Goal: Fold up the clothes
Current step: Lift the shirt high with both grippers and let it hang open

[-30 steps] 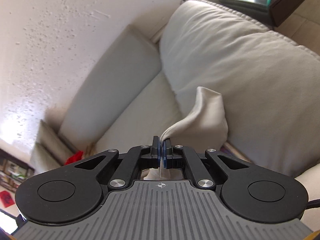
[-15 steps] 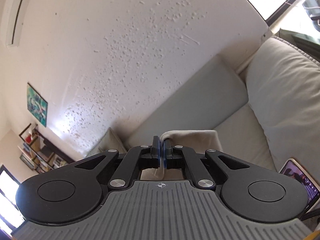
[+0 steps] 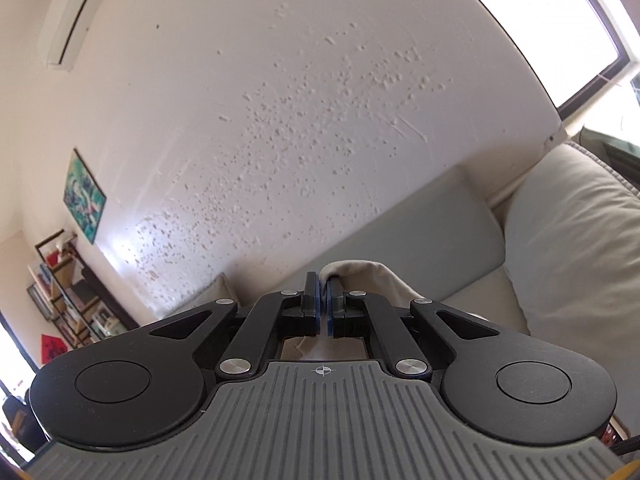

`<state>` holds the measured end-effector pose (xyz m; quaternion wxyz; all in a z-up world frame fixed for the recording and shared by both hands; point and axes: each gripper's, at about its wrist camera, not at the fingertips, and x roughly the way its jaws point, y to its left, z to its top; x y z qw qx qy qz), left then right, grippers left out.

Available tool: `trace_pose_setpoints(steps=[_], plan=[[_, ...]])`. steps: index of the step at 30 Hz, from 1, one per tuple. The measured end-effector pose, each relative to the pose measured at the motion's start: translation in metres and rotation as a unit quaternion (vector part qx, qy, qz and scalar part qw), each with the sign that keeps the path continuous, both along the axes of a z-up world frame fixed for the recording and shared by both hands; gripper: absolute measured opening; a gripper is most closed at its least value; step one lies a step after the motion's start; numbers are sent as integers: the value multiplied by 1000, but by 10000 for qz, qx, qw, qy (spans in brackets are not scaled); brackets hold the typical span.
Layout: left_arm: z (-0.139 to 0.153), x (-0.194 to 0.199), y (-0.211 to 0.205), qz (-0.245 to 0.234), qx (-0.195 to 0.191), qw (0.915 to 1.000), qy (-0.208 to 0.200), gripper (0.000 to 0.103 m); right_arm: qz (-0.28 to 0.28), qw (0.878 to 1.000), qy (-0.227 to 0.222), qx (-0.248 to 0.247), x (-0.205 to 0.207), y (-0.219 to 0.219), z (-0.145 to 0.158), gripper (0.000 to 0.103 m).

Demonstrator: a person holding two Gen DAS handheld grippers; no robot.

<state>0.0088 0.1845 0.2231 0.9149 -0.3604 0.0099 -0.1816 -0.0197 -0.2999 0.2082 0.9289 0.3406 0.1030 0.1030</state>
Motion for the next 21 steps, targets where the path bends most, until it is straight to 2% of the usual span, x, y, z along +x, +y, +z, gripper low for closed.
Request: trace_pose_setpoints(steps=[4, 8, 12, 14, 16, 19, 21], plan=[[30, -42, -3, 91, 88, 9965, -823, 0, -39, 9981, -615, -56, -30, 0, 26, 3], [61, -84, -7, 303, 231, 9859, -1632, 1, -76, 9895, -1426, -215, -72, 2, 62, 3], [83, -92, -7, 386, 332, 9817, -1835, 1, -58, 9802, -1936, -404, -102, 6, 97, 3], [84, -78, -5, 323, 305, 9860, -1608, 1, -36, 9792, -1972, -480, -104, 9, 110, 3], [77, -52, -5, 239, 271, 9928, -1139, 1, -5, 9830, -1770, -497, -90, 9, 114, 3], [46, 10, -7, 169, 288, 9994, -108, 1, 65, 9926, -1076, -553, -35, 11, 100, 3], [22, 60, -9, 164, 336, 9970, 683, 1, 121, 9970, -499, -580, 15, 12, 82, 3]])
